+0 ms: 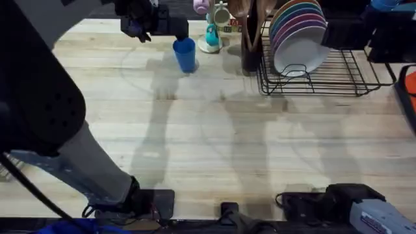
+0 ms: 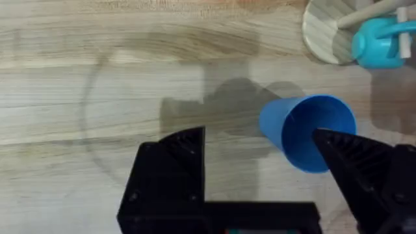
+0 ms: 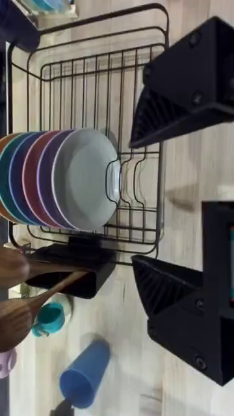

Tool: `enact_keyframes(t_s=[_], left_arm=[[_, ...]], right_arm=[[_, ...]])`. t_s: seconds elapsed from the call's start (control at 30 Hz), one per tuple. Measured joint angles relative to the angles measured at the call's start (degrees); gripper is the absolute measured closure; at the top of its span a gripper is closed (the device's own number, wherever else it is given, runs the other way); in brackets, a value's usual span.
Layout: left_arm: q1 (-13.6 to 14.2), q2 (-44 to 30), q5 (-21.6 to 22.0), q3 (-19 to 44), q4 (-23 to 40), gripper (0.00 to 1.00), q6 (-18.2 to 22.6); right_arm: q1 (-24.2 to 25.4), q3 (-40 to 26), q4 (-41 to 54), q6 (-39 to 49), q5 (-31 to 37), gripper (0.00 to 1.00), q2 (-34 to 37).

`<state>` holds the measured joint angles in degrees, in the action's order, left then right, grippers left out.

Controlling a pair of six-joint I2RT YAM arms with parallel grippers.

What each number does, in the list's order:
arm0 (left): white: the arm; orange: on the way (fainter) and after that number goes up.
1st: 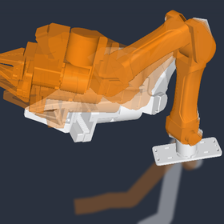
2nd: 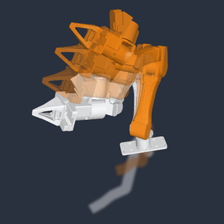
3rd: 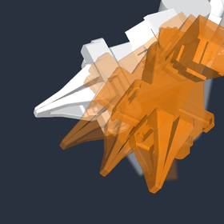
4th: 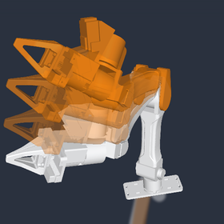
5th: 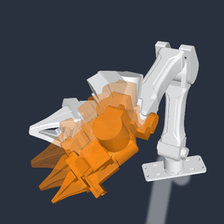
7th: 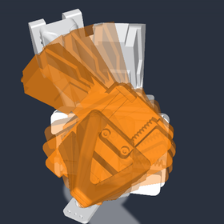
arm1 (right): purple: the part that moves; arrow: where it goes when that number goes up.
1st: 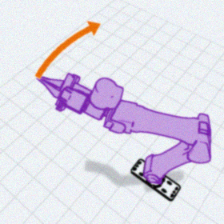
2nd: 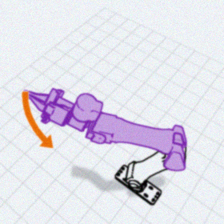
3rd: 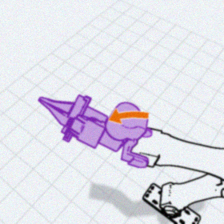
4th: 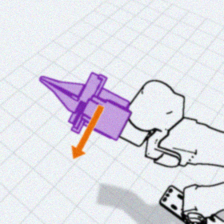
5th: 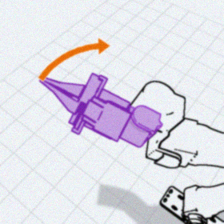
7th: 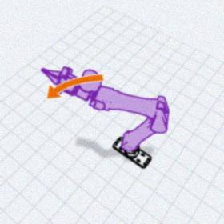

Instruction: Pick up the cup on the table and put them onto the rack.

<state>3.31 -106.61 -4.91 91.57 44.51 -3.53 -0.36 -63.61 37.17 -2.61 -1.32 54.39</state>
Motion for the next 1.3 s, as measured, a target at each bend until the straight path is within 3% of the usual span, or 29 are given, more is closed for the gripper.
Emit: enact_keyframes(t_s=[0.37, 0.47, 0.63, 0.67, 0.83, 0.93, 1.3], left_arm=[[0.00, -4.81, -0.02, 0.00, -1.22, 0.009, -1.70], [0.00, -5.93, -0.05, 0.00, -1.63, 0.057, -2.40], [0.00, -6.20, -0.27, 0.00, -1.93, 0.268, -2.95], [0.09, -6.22, -0.53, 0.00, -1.93, 0.412, -3.08], [0.31, -6.22, -2.28, 0.00, -2.01, 0.785, -3.35], [0.36, -6.22, -3.02, 0.00, -2.12, 0.936, -3.38], [1.21, -6.20, -3.45, 0.31, -1.45, 0.959, -3.41]], right_arm=[[-0.01, 0.00, -0.02, 0.00, 0.00, 0.005, 0.00], [-0.01, 0.00, 0.00, 0.00, 0.00, 0.005, 0.00], [-0.02, 0.00, -0.02, 0.00, 0.00, 0.005, -0.02], [-0.02, 0.00, 0.00, 0.00, 0.00, 0.005, 0.00], [-0.01, 0.00, -0.02, 0.00, 0.00, 0.005, 0.00], [-0.01, 0.00, -0.02, 0.00, 0.00, 0.005, -0.02], [-0.02, 0.00, -0.80, 0.00, 0.00, 0.005, 0.00]])
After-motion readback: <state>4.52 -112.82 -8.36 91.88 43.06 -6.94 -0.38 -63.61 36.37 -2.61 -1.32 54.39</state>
